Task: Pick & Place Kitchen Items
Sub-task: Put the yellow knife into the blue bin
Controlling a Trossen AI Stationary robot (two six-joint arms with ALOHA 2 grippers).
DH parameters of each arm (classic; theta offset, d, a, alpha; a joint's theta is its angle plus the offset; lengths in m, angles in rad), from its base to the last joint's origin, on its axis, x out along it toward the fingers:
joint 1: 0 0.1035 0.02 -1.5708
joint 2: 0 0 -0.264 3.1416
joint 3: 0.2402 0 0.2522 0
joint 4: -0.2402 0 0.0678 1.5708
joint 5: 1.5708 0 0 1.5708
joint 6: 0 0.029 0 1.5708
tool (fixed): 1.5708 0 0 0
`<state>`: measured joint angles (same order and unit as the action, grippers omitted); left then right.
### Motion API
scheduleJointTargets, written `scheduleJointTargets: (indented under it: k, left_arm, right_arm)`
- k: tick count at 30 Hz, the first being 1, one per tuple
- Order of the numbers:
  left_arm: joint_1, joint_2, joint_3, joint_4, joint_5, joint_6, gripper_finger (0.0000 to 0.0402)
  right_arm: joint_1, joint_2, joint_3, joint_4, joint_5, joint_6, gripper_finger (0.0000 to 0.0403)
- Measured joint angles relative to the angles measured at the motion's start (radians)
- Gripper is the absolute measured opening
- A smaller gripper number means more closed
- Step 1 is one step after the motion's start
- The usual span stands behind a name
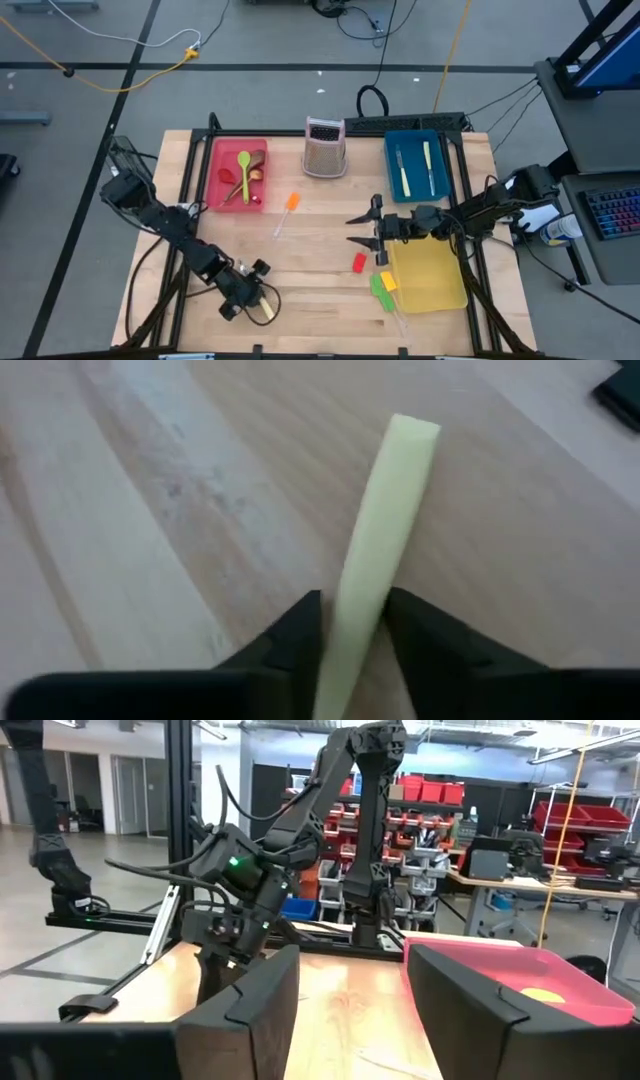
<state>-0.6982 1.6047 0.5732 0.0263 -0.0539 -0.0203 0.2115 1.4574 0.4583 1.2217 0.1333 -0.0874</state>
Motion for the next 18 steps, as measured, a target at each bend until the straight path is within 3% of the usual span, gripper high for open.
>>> scheduleJointTargets:
  k: [5,13,18]
  left_arm:
    - [0.060,0.000,0.000,-0.002,0.065,0.031,0.0035]
    - [0.184,0.000,0.033,0.042,0.019,0.200,0.0038]
    - [0.292,0.002,0.107,0.037,-0.087,0.330,0.0037]
  right_arm:
    - [0.000,0.000,0.000,-0.013,0.000,0.063,0.0177]
    - [0.010,0.002,0.049,-0.233,0.081,0.102,0.0176]
    - [0.013,0.002,0.127,-0.448,0.108,0.103,0.0176]
